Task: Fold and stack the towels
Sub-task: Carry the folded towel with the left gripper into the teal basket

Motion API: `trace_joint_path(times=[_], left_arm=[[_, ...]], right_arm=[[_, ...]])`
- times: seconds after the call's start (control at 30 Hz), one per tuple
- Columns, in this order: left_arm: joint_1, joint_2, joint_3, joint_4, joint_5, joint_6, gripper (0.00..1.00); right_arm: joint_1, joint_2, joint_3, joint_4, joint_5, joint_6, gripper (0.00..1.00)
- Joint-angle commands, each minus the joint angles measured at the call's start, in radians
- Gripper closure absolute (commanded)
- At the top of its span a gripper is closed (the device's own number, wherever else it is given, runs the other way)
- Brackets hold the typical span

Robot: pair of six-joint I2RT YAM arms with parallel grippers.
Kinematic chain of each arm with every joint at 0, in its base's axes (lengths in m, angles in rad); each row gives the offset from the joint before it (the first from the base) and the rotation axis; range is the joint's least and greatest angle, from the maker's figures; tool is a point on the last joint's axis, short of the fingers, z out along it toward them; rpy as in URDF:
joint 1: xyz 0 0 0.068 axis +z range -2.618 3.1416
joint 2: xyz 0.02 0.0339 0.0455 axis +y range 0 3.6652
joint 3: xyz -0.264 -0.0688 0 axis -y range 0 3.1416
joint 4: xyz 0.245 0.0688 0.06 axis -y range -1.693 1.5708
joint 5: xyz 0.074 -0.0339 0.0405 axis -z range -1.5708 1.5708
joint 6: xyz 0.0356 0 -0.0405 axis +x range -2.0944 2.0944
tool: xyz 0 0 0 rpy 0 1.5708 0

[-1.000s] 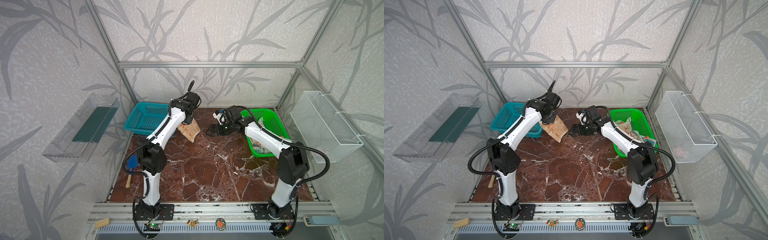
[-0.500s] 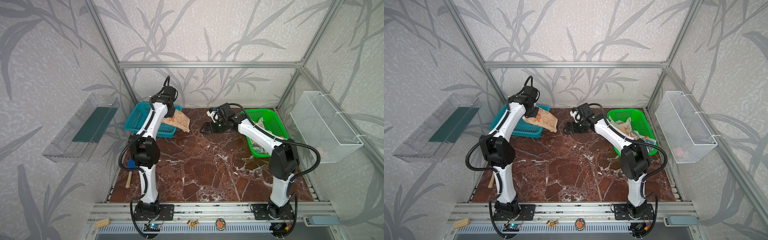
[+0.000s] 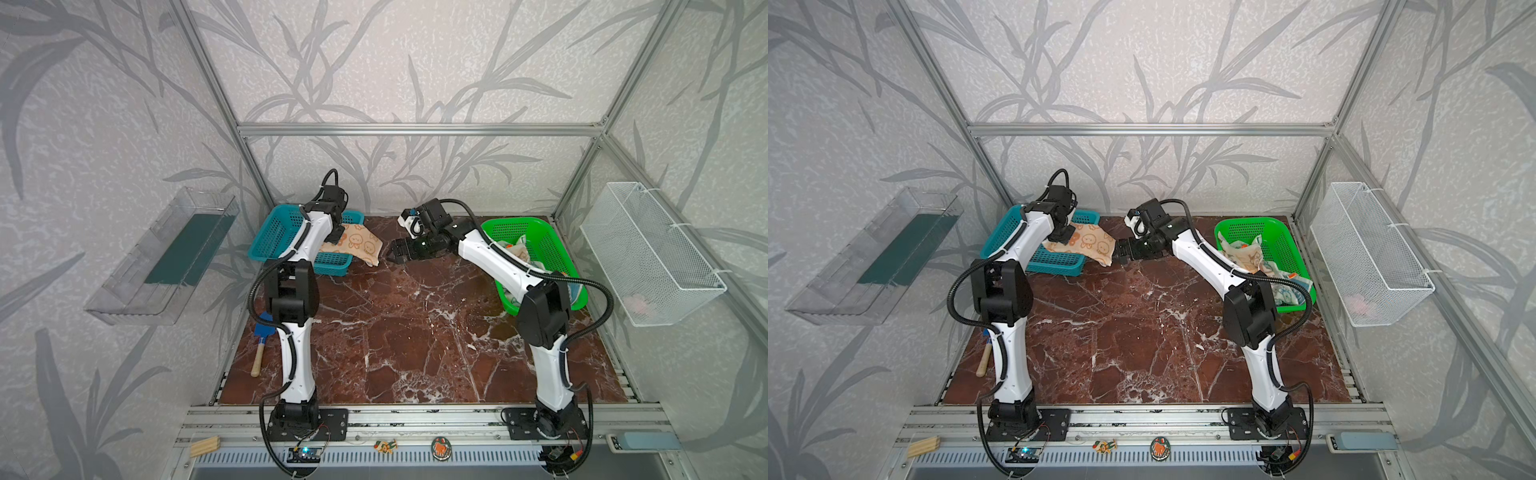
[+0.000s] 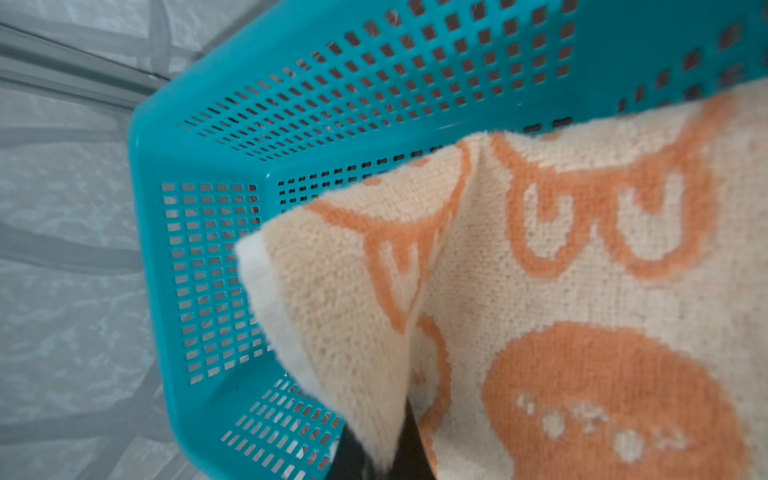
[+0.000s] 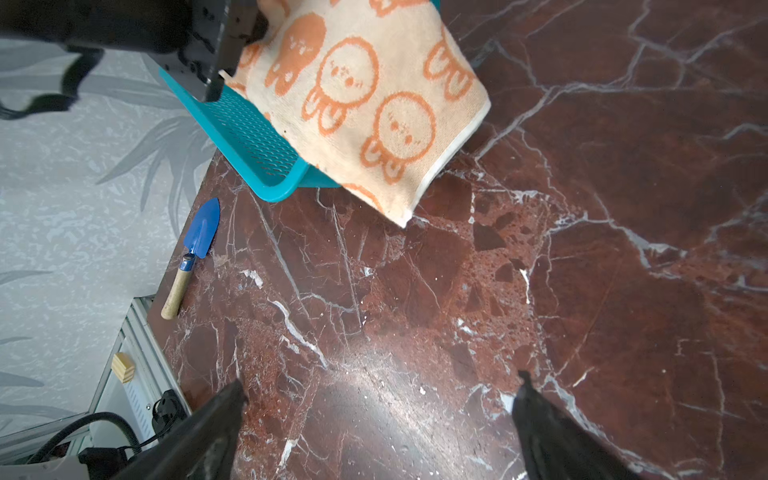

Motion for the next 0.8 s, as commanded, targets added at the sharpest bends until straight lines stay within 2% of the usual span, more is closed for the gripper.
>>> trace_joint_path(times=[0.0,0.43,0.77], left_arm=[[0.022,0.009,0.017,0.035,-0.009,0.057,1.00],[0.051,0.106,0.005,0.137,-0.111,0.221,1.00],[0.075,0.133,0.000,0.170,-0.173,0.246,1.00]], right_arm=[[0.015,0.028,0.065,-0.059,0.014,-0.027,0.01],[0.015,0.107,0.169,-0.138,0.033,-0.044,0.01],[0.015,0.179,0.275,-0.179,0.016,-0.044,0.01]])
